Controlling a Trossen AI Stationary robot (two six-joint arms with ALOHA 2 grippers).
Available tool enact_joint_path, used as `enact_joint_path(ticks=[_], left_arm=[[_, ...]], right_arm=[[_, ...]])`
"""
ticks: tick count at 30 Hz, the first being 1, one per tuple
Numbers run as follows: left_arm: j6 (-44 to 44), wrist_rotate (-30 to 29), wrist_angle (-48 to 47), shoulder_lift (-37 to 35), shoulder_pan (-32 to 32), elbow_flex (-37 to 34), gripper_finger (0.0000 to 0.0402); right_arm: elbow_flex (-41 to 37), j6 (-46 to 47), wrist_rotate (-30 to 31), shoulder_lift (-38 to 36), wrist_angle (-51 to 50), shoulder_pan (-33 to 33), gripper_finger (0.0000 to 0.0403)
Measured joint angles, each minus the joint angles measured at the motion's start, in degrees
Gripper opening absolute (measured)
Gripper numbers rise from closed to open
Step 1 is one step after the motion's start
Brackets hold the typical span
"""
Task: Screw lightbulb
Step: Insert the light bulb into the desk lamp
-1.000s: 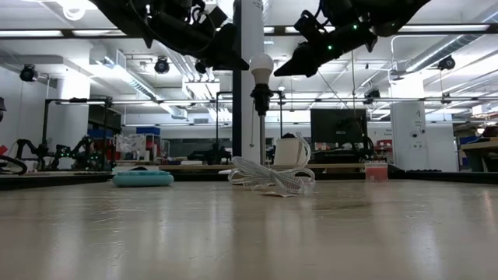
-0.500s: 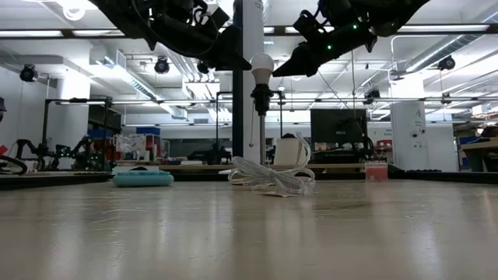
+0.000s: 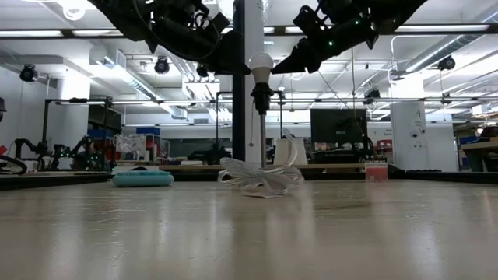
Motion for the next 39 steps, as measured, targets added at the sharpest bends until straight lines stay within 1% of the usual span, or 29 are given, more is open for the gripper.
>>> enact_joint_path(ticks=[3,8,11,14,18,20,22,25,39], left_arm=[[-0.21,0.24,-0.55,-0.13,0.00,0.00,0.0000],[-1.13,0.61,-1.30,-1.60,-0.41,0.01,0.0000],[-1.16,0.92,-1.79,-1.88,-0.77,0.02,0.0000],[-1.08,2.61,-1.69,-1.99,-0.81,0.02,0.0000],[-0.66,2.56,-1.69,-2.01,-0.68,0.00,0.0000],[0.12,2.49,-0.71,-1.95,-0.64,0.02,0.0000],[0.87,2.45,0.62,-1.92,-0.57,0.02,0.0000],[1.63,2.45,0.96,-1.88,-0.33,0.00,0.0000],[1.59,1.78,0.90,-1.88,0.61,0.00,0.0000]], right_arm=[[0.00,0.08,0.40,-0.21,-0.70,0.03,0.0000],[0.00,-0.32,3.43,-0.63,-1.45,-0.08,0.0000],[0.00,-0.43,3.80,-0.63,-1.52,-0.45,0.0000],[0.00,-0.45,3.80,-0.60,-1.13,-1.10,0.0000],[0.00,-0.42,3.77,-0.56,0.52,-2.30,0.0000],[0.00,-0.41,2.84,-0.55,1.15,-2.51,0.0000],[0.00,-0.27,1.30,-0.52,1.52,-2.46,0.0000],[0.00,-0.25,0.68,-0.52,1.44,-2.38,0.0000],[0.00,0.07,0.52,-0.52,0.26,-1.11,0.0000]])
